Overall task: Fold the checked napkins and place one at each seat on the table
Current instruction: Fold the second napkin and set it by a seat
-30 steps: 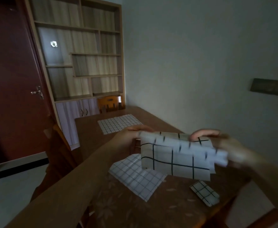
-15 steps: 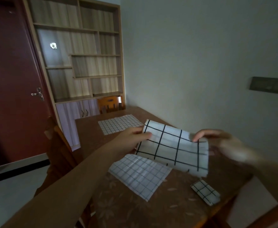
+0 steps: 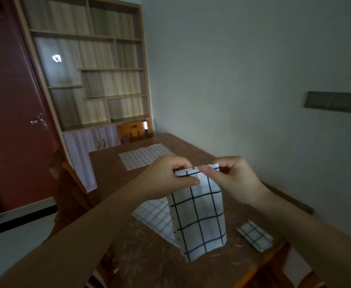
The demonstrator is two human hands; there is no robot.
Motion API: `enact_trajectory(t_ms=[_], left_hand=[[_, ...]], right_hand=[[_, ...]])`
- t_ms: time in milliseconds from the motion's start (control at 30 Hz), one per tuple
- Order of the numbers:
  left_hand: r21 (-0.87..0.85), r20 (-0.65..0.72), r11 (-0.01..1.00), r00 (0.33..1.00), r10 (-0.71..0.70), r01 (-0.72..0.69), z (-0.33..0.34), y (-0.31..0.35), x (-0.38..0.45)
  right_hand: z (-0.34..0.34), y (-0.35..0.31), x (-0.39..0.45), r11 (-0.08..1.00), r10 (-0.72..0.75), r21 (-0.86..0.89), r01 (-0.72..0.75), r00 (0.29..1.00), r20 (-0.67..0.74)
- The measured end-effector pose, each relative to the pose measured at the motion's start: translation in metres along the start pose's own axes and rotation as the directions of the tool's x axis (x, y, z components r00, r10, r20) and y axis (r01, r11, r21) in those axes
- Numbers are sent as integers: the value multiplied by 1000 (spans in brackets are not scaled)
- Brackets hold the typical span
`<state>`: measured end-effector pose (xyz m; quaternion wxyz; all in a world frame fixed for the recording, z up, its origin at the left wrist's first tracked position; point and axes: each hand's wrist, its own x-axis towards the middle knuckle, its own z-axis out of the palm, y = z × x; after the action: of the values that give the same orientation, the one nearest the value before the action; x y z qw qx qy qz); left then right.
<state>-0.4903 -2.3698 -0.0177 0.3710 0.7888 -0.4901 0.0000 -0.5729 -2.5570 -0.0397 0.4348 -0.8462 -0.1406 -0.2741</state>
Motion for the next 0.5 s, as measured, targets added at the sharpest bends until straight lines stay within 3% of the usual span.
enact_trajectory(t_ms=[133,300,433,500], left_hand=[[-103,-127,995,991,-32,19,-5,-1,-6],[-84,-88,996,996,-28,21,-4,4,-11],[-142,-173,990,985,-26,1,-7,7,-10],[-184,-222,983,974,-44,3,-10,6,-10]], right_hand=[[7,0,-1,999,-26,22,29,994,-109],[13,-7,1,981,-145,-161,111,966,-216],[8,-5,1,999,-4,-32,-1,983,-183],[7,0,-4,998,23,-62,-31,992,-128]])
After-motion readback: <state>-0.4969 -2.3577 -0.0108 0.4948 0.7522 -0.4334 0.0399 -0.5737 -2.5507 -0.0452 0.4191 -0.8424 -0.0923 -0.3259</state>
